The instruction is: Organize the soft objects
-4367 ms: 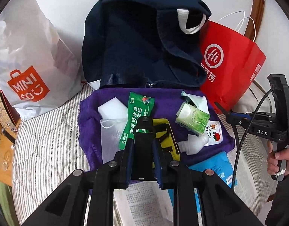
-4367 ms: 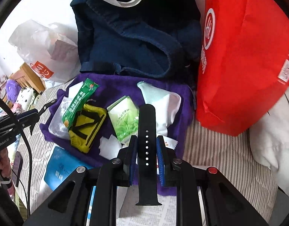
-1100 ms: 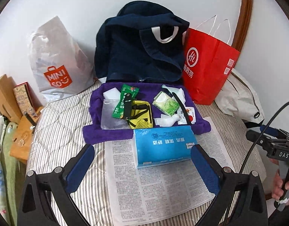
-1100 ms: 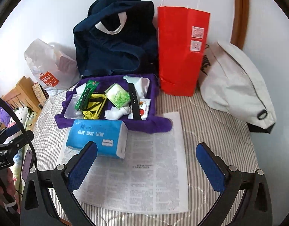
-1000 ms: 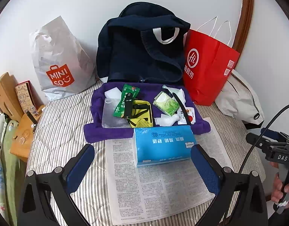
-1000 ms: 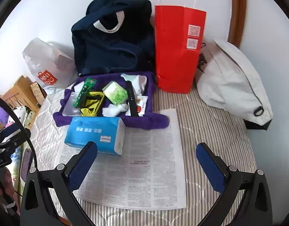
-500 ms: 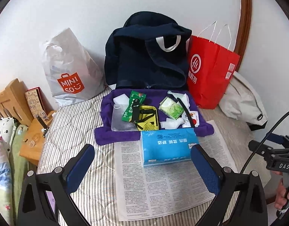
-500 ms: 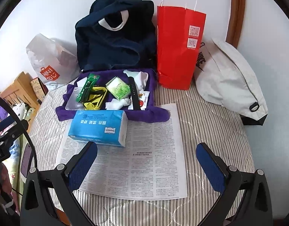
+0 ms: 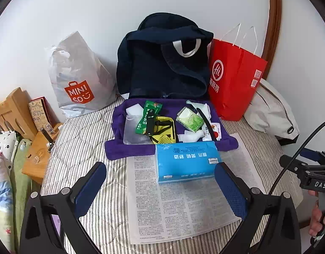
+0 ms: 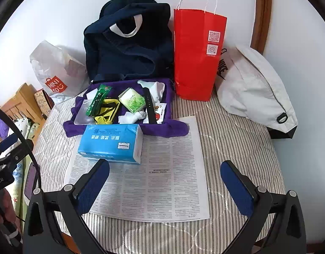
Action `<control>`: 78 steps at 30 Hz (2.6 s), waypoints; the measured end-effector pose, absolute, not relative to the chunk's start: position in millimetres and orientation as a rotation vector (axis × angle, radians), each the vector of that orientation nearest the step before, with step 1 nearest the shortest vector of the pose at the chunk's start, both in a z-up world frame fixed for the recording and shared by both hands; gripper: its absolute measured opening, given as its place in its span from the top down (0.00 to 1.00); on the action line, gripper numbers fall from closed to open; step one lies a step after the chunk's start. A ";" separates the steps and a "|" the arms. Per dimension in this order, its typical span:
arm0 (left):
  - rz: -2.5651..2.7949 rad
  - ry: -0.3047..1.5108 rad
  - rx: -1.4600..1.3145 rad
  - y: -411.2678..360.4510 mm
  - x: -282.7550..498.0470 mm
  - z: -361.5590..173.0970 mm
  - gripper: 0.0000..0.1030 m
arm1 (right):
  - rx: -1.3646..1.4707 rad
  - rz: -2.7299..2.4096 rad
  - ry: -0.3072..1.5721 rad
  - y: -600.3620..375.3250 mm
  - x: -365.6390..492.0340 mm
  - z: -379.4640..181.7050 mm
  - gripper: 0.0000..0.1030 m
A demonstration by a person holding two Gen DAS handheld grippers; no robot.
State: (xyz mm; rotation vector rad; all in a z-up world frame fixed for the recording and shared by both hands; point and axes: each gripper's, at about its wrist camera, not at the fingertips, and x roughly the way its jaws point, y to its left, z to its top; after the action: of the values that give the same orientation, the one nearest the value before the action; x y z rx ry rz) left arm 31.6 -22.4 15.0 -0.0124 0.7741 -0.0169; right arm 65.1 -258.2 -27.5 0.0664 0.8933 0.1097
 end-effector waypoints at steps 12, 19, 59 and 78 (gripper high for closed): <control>-0.013 0.774 -0.010 -26.3 27.9 14.7 0.00 | 0.064 0.113 0.892 -256.2 61.6 -25.5 0.00; -0.016 0.772 -0.014 -24.6 27.8 13.4 0.00 | 0.066 0.113 0.888 -255.0 60.0 -24.0 0.00; -0.017 0.794 -0.029 -21.9 31.2 6.5 0.00 | 0.055 0.131 0.894 -244.7 58.7 -26.9 0.00; -0.007 0.800 -0.039 -19.7 32.2 3.5 0.00 | 0.055 0.129 0.899 -244.2 60.3 -29.1 0.00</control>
State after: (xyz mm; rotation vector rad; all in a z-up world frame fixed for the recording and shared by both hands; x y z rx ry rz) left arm 32.2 -19.7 3.5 -0.0393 0.7997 -0.0072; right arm 60.3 -244.2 -29.1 0.0546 0.8990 0.1286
